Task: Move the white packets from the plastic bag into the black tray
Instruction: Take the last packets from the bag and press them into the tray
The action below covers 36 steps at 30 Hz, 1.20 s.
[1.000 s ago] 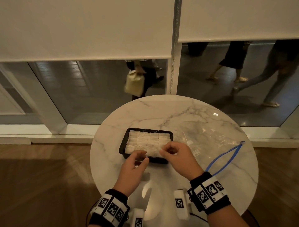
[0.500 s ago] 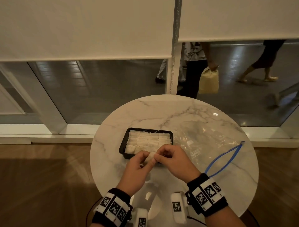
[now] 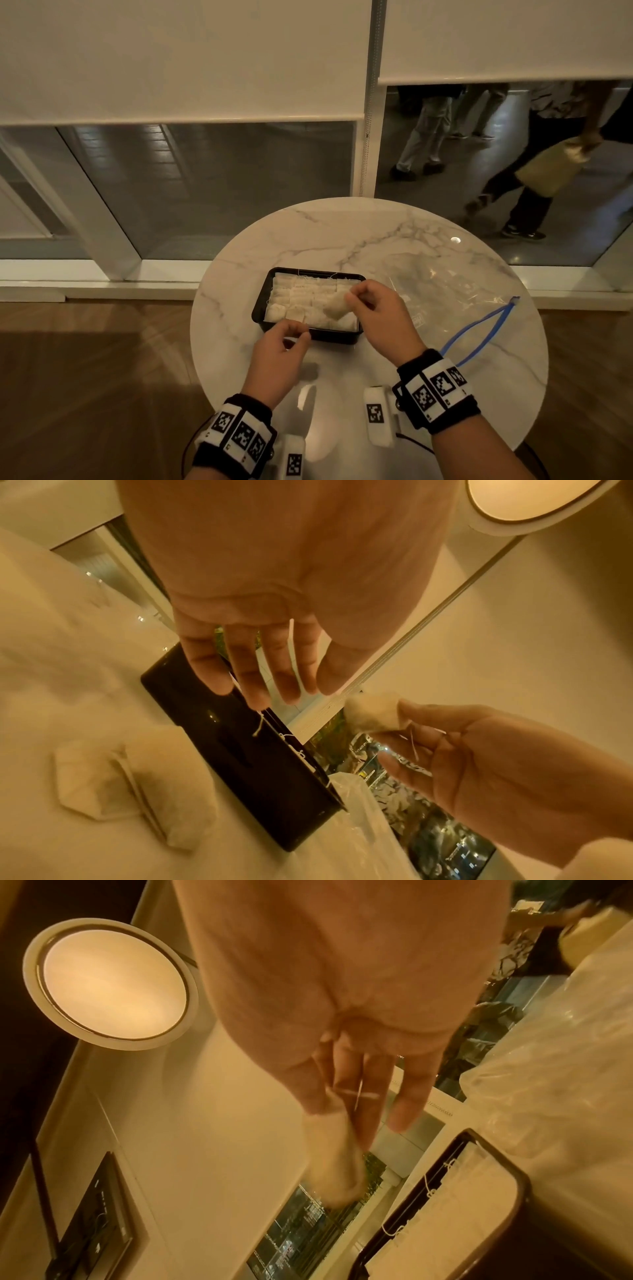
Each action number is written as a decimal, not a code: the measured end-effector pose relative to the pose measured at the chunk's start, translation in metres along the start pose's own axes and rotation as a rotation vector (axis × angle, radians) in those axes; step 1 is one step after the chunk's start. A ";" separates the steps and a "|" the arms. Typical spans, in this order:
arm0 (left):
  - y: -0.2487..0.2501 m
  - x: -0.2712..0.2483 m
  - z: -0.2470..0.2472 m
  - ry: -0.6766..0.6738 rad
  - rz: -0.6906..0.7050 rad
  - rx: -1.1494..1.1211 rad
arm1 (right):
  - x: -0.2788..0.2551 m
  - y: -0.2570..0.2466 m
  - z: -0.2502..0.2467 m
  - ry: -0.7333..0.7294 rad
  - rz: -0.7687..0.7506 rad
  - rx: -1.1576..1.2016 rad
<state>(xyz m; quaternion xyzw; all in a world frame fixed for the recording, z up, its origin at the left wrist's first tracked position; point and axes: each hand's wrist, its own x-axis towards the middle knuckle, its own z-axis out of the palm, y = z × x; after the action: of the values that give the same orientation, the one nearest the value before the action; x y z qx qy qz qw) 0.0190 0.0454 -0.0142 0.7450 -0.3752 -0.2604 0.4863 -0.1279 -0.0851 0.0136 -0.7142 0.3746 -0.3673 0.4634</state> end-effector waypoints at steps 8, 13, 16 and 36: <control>-0.015 0.019 -0.004 0.087 0.244 0.724 | 0.026 0.013 0.024 -0.182 0.112 -0.041; -0.022 0.036 0.000 -0.026 0.148 0.915 | 0.044 0.012 0.044 -0.225 0.127 -0.160; -0.024 0.045 -0.001 -0.097 0.092 0.971 | 0.054 0.014 0.052 -0.278 0.143 -0.268; -0.025 0.066 0.000 -0.207 -0.075 0.996 | 0.067 0.035 0.080 -0.423 0.185 -0.541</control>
<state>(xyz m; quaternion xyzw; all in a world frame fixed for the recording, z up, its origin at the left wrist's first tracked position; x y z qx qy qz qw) 0.0645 -0.0021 -0.0386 0.8696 -0.4731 -0.1395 0.0227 -0.0351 -0.1232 -0.0316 -0.8344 0.4171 -0.0554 0.3561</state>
